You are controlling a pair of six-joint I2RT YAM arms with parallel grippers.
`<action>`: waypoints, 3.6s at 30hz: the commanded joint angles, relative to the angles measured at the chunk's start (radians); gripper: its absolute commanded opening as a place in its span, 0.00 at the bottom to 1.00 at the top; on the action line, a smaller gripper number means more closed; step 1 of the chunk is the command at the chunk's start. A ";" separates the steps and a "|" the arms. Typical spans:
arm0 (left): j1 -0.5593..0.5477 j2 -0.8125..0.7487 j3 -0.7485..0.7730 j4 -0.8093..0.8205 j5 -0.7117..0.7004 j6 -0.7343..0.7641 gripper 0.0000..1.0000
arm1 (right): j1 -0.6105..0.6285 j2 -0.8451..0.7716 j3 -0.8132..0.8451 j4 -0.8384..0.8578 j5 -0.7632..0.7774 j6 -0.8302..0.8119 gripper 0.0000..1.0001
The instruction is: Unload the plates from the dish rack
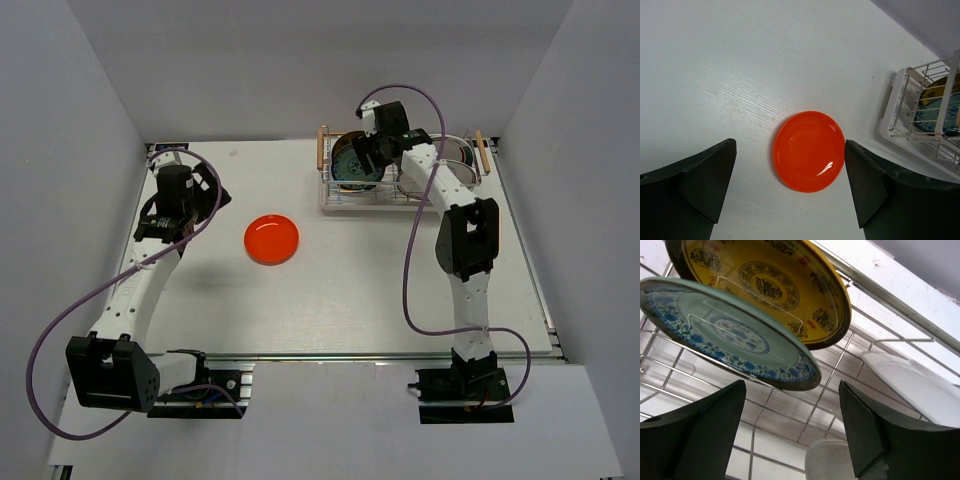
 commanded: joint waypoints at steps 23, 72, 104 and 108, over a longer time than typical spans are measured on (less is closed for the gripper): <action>-0.006 0.004 0.044 -0.006 -0.036 0.004 0.98 | -0.057 0.046 0.061 0.063 -0.125 -0.015 0.31; -0.017 -0.125 -0.014 0.216 0.543 0.115 0.98 | -0.056 -0.565 -0.234 0.058 -0.347 0.288 0.00; -0.161 0.075 -0.157 0.455 0.860 0.090 0.00 | 0.098 -0.701 -0.818 0.276 -0.673 0.680 0.00; -0.161 0.067 -0.160 0.455 0.818 0.086 0.00 | 0.098 -0.705 -0.809 0.267 -0.665 0.664 0.10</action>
